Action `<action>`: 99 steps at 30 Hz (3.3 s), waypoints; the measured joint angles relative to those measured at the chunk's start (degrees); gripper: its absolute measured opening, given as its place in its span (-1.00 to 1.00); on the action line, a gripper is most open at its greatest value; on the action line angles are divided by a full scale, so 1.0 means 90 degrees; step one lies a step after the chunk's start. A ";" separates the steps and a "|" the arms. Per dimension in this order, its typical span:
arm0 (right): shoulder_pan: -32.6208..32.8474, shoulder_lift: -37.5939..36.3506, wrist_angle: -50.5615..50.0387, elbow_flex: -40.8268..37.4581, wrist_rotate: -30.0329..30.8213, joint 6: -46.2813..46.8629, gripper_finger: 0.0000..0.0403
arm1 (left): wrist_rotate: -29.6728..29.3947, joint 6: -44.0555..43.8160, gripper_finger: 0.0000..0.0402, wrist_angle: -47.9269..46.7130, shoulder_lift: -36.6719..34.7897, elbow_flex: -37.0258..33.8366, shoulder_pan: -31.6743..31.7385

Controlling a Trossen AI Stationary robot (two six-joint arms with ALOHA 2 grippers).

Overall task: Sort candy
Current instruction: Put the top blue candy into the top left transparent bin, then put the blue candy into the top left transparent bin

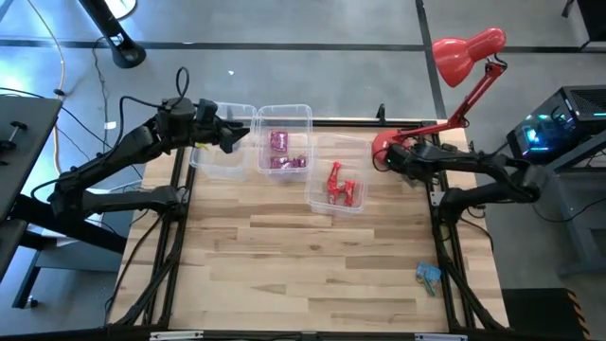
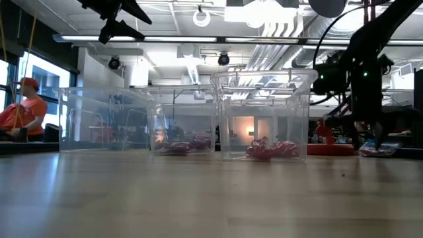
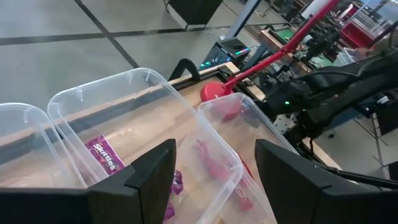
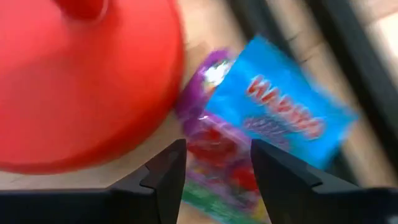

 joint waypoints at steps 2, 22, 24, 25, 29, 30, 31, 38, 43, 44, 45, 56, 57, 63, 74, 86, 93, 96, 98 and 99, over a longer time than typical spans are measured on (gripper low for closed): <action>-0.0111 0.0263 0.0361 -0.0100 -0.0310 -0.0150 -0.12 | 0.0005 -0.0001 0.06 0.0000 0.0000 0.0000 0.0000; 0.1874 -0.0441 -0.0949 0.0726 -0.1189 -0.1166 -0.96 | 0.0011 0.0285 0.06 0.1054 -0.0012 0.0000 0.0002; 0.2222 -0.0707 -0.1381 0.1178 -0.0949 -0.1116 -0.97 | 0.0010 0.0285 0.06 0.1353 -0.0015 0.0000 0.0005; 0.2393 -0.0833 -0.1609 0.1424 -0.0807 -0.1060 -0.97 | 0.0012 0.0292 0.06 0.1474 -0.0015 0.0000 0.0005; 0.3054 -0.1160 -0.2367 0.2539 -0.0104 -0.0946 -0.98 | 0.0009 0.0392 0.06 0.1675 -0.0017 0.0000 0.0005; 0.3206 -0.1212 -0.2383 0.2825 0.0083 -0.0970 -0.99 | 0.0010 0.0392 0.06 0.1672 -0.0016 0.0000 0.0005; 0.3353 -0.1244 -0.2386 0.3123 0.0281 -0.1038 -0.99 | 0.0008 0.0395 0.06 0.1658 -0.0015 0.0000 0.0005; 0.3820 -0.1011 0.1202 0.4112 0.1430 -0.3498 -1.00 | 0.0139 0.0398 0.06 0.1781 -0.0015 -0.0002 0.0002; 0.3509 -0.0163 0.4886 0.4112 0.0181 -0.5327 -1.00 | 0.0958 0.0334 0.06 0.2452 -0.0015 -0.0002 -0.0008; 0.3427 0.0050 0.5548 0.4112 -0.0226 -0.5564 -1.00 | 0.1104 0.0277 0.06 0.2520 -0.0015 -0.0002 -0.0037; 0.3328 0.0263 0.6127 0.4116 -0.0664 -0.5671 -1.00 | 0.1185 0.0234 0.06 0.2572 -0.0012 -0.0002 -0.0085; 0.2723 0.2826 0.7239 0.5767 -0.3338 -0.5568 -1.00 | 0.1028 0.0768 0.06 0.2431 -0.0415 -0.0005 -0.0328; 0.2713 0.3044 0.7242 0.5991 -0.3466 -0.5608 -1.00 | 0.0912 0.0783 0.06 0.2246 -0.0459 -0.0005 -0.0325; 0.2556 0.4307 0.7160 0.7412 -0.3994 -0.5432 -1.00 | 0.0631 0.0813 0.06 0.1791 -0.0845 -0.0005 -0.0323; 0.2358 0.6590 0.6717 0.9940 -0.4329 -0.5078 -1.00 | -0.0011 0.1004 0.06 0.2082 -0.1909 -0.0005 -0.0323; 0.2300 0.8442 0.6289 1.1534 -0.3677 -0.4157 -0.83 | -0.0036 0.0722 0.06 0.1826 -0.2035 -0.0005 -0.0325; 0.2297 0.8403 0.6103 1.1652 -0.3478 -0.4824 -0.19 | -0.0030 0.0841 0.06 0.1809 -0.2030 -0.0004 -0.0325; 0.2262 0.8162 0.5978 1.1651 -0.3605 -0.5109 0.08 | -0.0028 0.0843 0.06 0.1807 -0.2030 -0.0005 -0.0325; 0.2222 0.7959 0.5653 1.1682 -0.3757 -0.5351 0.21 | -0.0025 0.0899 0.06 0.1809 -0.2030 -0.0005 -0.0323; 0.2182 0.7830 0.5391 1.1677 -0.3871 -0.5498 0.26 | -0.0024 0.0946 0.06 0.1809 -0.2030 -0.0005 -0.0323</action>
